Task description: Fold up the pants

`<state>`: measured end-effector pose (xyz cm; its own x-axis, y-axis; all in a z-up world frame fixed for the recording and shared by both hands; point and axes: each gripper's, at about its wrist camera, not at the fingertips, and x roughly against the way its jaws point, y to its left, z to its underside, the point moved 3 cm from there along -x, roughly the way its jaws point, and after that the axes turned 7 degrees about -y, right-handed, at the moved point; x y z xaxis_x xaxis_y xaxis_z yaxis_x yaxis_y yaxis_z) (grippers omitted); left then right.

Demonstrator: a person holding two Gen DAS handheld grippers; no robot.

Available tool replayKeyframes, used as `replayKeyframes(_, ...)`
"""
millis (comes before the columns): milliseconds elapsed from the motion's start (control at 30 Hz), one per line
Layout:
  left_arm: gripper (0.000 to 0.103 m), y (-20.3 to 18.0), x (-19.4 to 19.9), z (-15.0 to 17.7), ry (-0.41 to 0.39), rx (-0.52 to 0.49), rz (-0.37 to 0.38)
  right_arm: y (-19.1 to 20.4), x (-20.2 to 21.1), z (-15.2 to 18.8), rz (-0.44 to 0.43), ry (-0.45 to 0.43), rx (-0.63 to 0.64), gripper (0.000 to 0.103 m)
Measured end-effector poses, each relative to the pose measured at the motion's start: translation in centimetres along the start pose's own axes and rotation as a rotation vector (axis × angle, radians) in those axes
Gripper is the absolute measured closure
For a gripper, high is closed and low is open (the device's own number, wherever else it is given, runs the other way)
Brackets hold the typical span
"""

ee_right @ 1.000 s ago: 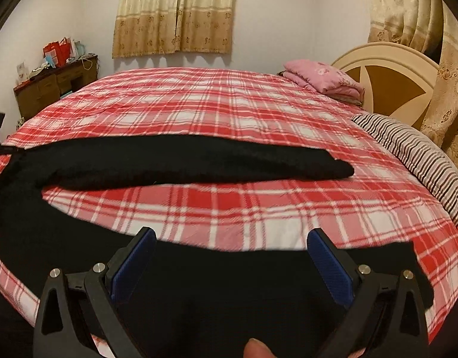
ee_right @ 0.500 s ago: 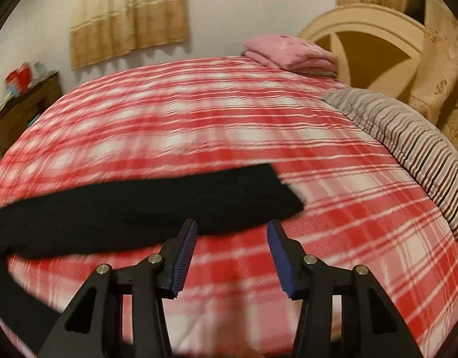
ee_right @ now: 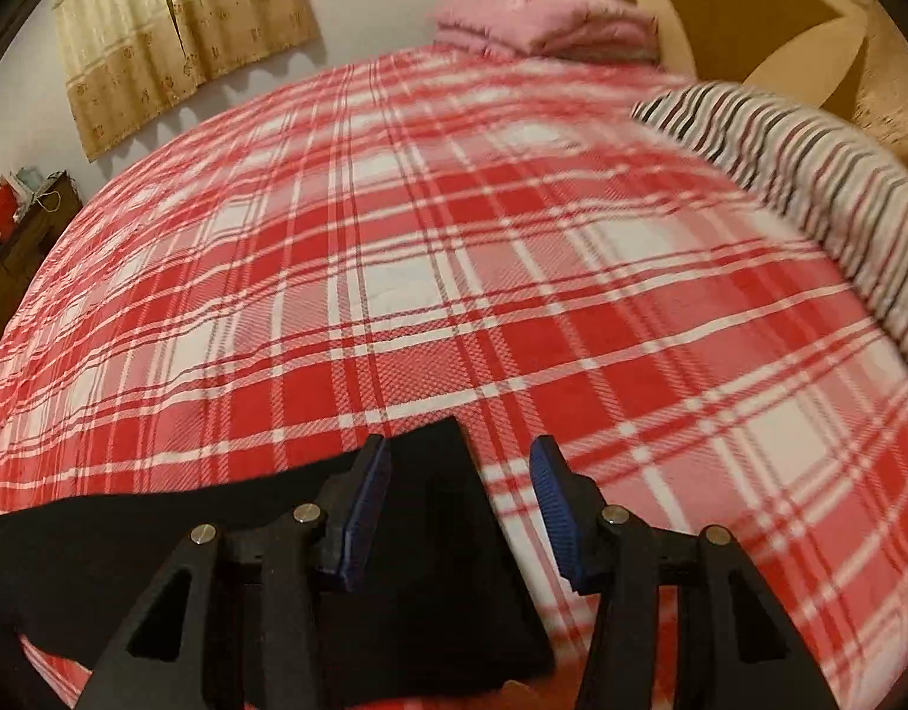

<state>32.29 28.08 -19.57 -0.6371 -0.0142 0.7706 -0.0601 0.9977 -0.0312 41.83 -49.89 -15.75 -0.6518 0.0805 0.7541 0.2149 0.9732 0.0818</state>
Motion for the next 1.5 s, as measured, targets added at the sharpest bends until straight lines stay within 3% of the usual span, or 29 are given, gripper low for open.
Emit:
replayKeyframes(133,0.085,-0.1,0.0,-0.1,0.003,0.001,-0.001,0.2,-2.5,0.4,-0.091,0.077,-0.031,0.052)
replayKeyframes(200,0.085,-0.1,-0.1,-0.2,0.009,0.006,-0.001,0.5,-3.2,0.8,-0.078,0.094,-0.015,0.072)
replayKeyframes(233,0.085,-0.1,-0.1,-0.3,0.010,0.007,-0.003,0.7,-3.3,0.8,-0.064,0.088,0.006,0.088)
replayKeyframes(367,0.090,-0.6,0.3,-0.6,-0.012,-0.010,-0.024,1.2,-2.2,0.7,-0.067,0.066,0.043,0.097)
replayKeyframes(667,0.091,0.3,5.1,-1.2,-0.148,0.047,0.071,2.2,11.1,-0.9,-0.218,-0.277,0.116,0.098)
replayKeyframes(833,0.091,0.5,7.7,-0.8,-0.218,0.072,0.129,1.1,19.7,0.6,-0.307,-0.446,0.115,0.098)
replayKeyframes(933,0.091,0.5,10.2,-0.1,-0.299,0.070,0.182,-0.2,24.4,3.0,-0.350,-0.518,0.111,0.098)
replayKeyframes(1200,0.091,1.1,15.7,4.7,-0.434,0.093,0.342,-4.8,30.2,10.9,-0.398,-0.559,0.048,0.098)
replayKeyframes(1500,0.091,3.0,14.2,11.8,-0.368,0.147,0.395,-9.5,27.0,18.5,-0.379,-0.397,-0.059,0.098)
